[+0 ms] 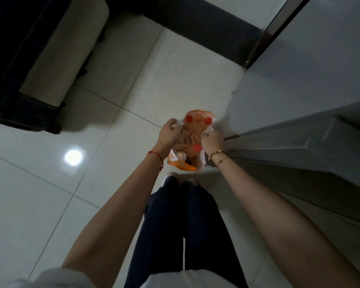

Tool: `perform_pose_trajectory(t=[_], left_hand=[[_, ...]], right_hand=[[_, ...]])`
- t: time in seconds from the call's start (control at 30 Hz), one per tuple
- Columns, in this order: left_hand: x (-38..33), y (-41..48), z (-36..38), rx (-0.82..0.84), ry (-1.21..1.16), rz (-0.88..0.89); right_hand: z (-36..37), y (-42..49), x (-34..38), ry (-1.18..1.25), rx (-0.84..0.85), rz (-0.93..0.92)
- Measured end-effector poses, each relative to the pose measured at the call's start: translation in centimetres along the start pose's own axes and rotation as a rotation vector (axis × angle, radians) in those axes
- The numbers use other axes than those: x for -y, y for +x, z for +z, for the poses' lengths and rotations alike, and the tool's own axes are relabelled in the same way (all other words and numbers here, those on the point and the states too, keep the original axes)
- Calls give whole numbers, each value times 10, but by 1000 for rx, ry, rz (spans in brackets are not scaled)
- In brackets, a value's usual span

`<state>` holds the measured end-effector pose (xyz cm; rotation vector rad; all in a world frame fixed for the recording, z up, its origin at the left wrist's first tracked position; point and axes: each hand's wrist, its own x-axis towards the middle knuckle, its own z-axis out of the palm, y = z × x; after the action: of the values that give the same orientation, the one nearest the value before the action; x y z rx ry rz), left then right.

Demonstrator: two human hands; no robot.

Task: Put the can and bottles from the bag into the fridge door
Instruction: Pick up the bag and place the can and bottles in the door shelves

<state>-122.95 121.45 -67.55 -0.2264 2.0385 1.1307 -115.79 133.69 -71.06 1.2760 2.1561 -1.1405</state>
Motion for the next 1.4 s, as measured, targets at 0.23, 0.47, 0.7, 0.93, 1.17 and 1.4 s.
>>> perform_pose_trajectory(t=[0.23, 0.47, 0.7, 0.93, 1.17, 1.4], left_hand=[[-71, -106, -66, -83, 37, 89], [-143, -227, -135, -120, 112, 224], [-199, -324, -176, -184, 61, 415], [-232, -396, -194, -226, 12, 538], [-248, -449, -194, -144, -59, 691], [-254, -492, -189, -86, -102, 769]], right_hand=[[-50, -89, 57, -26, 31, -88], [-115, -205, 117, -58, 119, -218], [-175, -287, 150, -167, 167, -313], [-218, -326, 150, -200, 209, -304], [-253, -374, 136, -113, 115, -319], [-263, -438, 113, -283, -218, -320]])
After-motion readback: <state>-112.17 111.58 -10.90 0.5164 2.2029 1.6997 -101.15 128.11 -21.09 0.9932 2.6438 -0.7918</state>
